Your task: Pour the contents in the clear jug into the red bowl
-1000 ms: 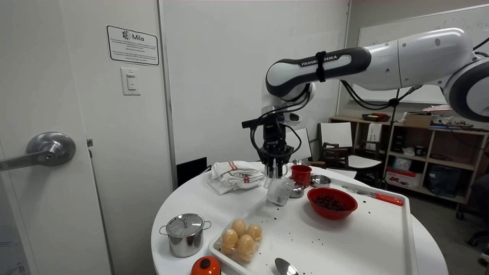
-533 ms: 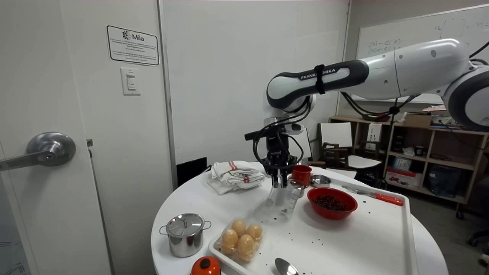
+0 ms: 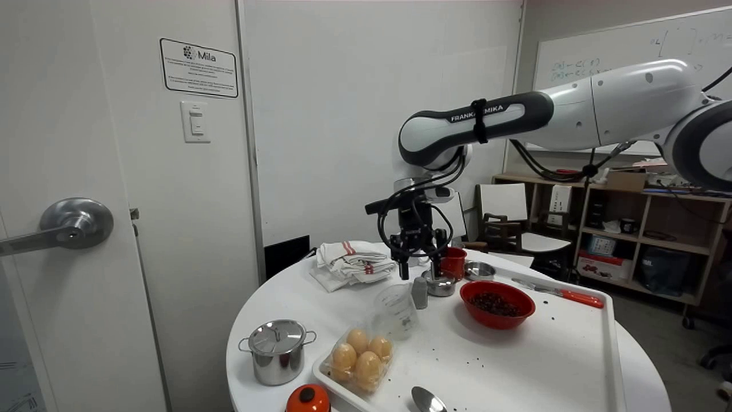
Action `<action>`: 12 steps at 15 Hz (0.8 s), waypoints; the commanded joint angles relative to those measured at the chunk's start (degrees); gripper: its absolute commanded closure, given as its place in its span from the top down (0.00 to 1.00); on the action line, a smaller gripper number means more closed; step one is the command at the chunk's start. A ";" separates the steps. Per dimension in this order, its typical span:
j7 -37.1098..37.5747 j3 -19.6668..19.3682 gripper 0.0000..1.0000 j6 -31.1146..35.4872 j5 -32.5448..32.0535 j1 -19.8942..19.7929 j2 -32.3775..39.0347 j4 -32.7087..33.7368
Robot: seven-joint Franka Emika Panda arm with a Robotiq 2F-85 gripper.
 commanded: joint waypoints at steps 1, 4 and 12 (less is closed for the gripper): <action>0.25 1.51 1.00 -2.94 0.95 -0.91 -0.03 2.23; -1.22 5.95 1.00 -3.48 -0.04 -3.10 -3.84 -1.32; 1.26 11.02 1.00 0.92 6.14 -10.57 -9.37 0.52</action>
